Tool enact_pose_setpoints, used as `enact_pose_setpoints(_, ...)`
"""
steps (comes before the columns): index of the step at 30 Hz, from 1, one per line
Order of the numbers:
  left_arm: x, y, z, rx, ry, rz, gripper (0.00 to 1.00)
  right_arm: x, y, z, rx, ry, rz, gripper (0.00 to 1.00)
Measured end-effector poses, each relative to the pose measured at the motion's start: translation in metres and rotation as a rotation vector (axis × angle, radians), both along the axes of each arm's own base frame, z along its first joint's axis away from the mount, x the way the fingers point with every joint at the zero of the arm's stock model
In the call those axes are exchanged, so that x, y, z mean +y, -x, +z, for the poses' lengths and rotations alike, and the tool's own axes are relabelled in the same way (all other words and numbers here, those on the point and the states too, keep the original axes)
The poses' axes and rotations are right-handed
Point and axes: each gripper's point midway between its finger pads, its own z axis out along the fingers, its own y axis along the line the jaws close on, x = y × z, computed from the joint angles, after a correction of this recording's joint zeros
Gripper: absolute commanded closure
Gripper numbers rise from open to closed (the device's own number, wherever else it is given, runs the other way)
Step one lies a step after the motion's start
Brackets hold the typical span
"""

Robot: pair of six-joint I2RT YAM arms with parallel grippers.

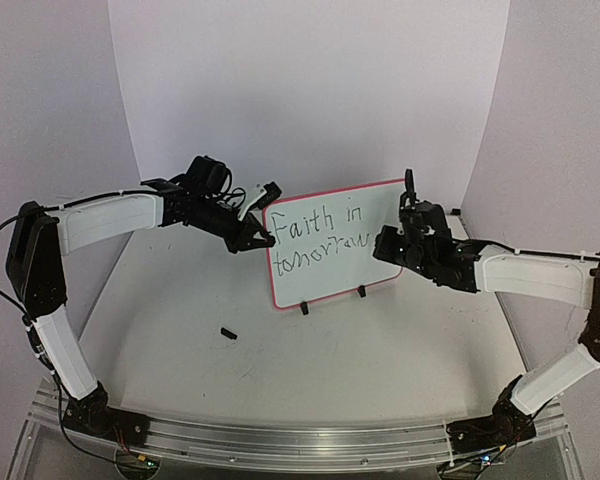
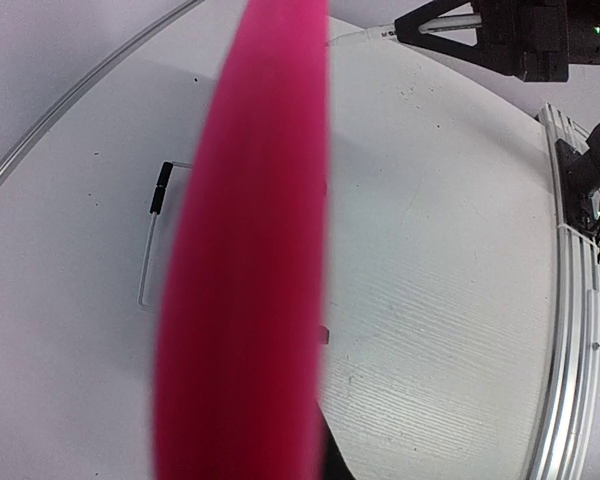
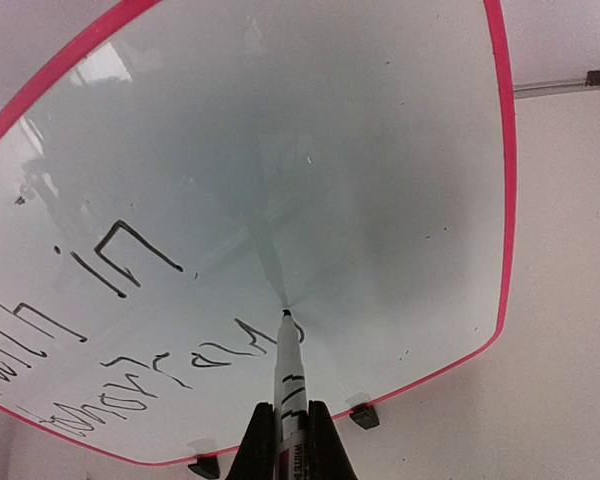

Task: Write a sentence on the whiteboard
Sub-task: Write on the whiteboard with the whiteboard marker without the cap.

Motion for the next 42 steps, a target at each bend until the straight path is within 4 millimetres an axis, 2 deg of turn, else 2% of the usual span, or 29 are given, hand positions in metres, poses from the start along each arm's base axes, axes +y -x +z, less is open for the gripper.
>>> enact_pose_setpoints(8, 0.000, 0.000, 0.000, -0.001, 0.000, 0.000, 1.00, -0.004, 0.005, 0.020, -0.028, -0.040, -0.006, 1.00)
enact_pose_setpoints(42, -0.001, 0.001, 0.000, -0.001, -0.001, -0.001, 1.00, -0.002, -0.007, 0.012, -0.027, 0.011, -0.026, 1.00)
